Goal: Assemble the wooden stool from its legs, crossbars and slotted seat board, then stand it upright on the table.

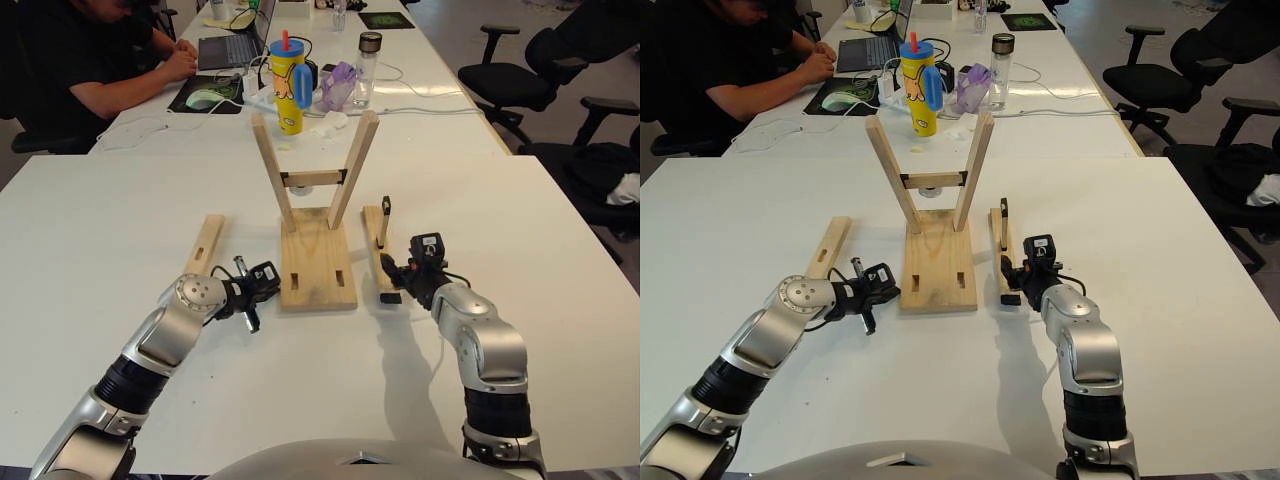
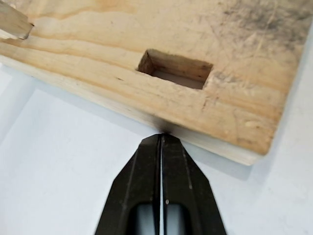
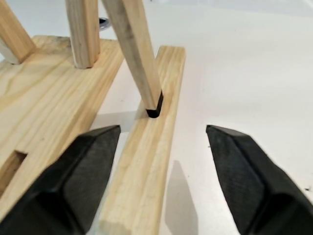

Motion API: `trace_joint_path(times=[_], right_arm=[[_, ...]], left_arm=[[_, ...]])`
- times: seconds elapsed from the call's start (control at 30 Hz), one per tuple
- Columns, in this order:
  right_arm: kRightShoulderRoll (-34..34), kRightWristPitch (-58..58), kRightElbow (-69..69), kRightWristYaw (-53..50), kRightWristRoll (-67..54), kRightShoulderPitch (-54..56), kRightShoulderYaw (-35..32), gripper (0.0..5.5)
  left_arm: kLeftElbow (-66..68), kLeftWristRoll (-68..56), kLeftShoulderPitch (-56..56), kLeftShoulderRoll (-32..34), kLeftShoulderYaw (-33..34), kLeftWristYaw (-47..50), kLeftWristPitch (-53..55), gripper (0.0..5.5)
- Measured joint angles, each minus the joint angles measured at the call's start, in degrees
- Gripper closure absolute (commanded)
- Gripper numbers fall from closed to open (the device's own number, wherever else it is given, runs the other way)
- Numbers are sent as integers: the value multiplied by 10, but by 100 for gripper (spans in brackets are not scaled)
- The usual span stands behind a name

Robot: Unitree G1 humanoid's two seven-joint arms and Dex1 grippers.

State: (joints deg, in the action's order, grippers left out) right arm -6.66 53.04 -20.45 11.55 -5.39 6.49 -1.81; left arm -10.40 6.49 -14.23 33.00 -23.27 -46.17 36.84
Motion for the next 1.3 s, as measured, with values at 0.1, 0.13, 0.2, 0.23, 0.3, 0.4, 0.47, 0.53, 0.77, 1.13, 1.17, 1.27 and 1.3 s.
trace_joint_path(times=[0.1, 0.13, 0.2, 0.23, 0.3, 0.4, 0.47, 0.53, 0.77, 1.13, 1.17, 1.27, 1.3], right_arm=[[-9, 19, 31, -1, 1, 12, 9, 208], [-9, 23, 41, -1, 0, 15, 9, 208], [-8, 28, 56, -2, -2, 21, 11, 208], [-8, 28, 64, -3, -2, 22, 11, 208], [-8, 25, 78, -6, -1, 24, 12, 208], [-7, 24, 93, -7, -2, 37, 12, 208], [-8, 24, 99, -10, 0, 42, 15, 227], [-10, 23, 101, -14, 2, 43, 21, 246], [-9, -13, 118, -27, 4, 44, 18, 343], [1, -162, 28, 14, -148, 80, -134, 343], [-5, -160, 18, 28, -171, 80, -144, 343], [-24, -137, -12, 74, -257, 66, -177, 343], [-33, -122, -21, 90, -287, 58, -183, 343]], left_arm=[[1, -3, -2, -11, -5, 0, 1, 550], [2, -4, -2, -11, -4, 0, 0, 550], [5, -8, -2, -10, -3, 1, -4, 550], [6, -8, -1, -10, -2, 0, -5, 550], [10, -8, -1, -7, -1, 0, -10, 550], [12, -9, -2, -5, 0, -1, -15, 550], [13, -9, -2, -3, 1, -2, -17, 550], [16, -12, -3, -2, 3, -6, -24, 550], [21, -87, 4, 2, 86, -22, -84, 550], [-11, -438, -40, -50, 324, -43, 73, 386], [-12, -465, -43, -50, 337, -43, 91, 368], [-16, -541, -60, -49, 369, -42, 139, 332], [-15, -563, -64, -48, 378, -41, 153, 315]])
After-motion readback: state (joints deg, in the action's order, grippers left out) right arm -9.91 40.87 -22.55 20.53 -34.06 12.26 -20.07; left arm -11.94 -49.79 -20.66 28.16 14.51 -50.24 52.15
